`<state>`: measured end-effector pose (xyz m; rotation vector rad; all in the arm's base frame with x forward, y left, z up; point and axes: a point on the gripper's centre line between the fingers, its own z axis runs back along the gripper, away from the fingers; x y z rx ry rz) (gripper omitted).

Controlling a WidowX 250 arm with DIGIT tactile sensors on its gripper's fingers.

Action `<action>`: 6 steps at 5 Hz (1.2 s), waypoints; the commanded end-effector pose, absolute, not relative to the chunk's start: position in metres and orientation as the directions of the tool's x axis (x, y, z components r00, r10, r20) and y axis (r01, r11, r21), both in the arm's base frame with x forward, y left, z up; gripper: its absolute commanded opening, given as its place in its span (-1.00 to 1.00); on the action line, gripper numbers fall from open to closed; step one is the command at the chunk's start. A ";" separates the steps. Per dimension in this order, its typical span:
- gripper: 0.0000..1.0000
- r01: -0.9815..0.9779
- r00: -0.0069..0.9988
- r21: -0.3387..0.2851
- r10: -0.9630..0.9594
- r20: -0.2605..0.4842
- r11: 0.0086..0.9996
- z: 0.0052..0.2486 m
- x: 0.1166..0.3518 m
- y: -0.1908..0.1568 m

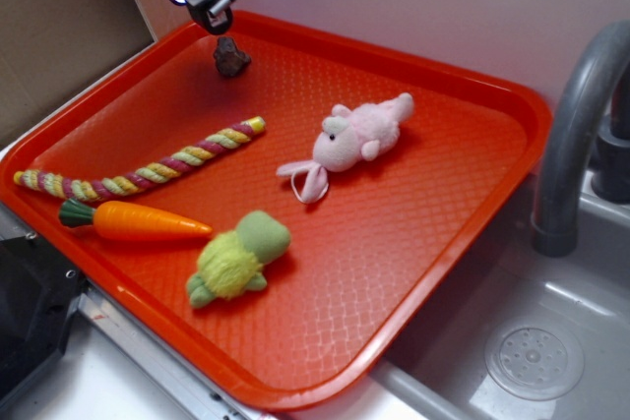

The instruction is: Grab the rock.

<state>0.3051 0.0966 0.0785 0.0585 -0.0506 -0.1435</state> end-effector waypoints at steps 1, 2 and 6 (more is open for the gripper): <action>1.00 0.171 0.984 0.109 -0.174 0.028 0.979 0.071 0.315 0.097; 1.00 0.190 0.982 0.120 -0.191 -0.009 0.974 0.056 0.315 0.094; 1.00 0.227 0.973 0.081 -0.224 -0.048 0.970 0.031 0.316 0.082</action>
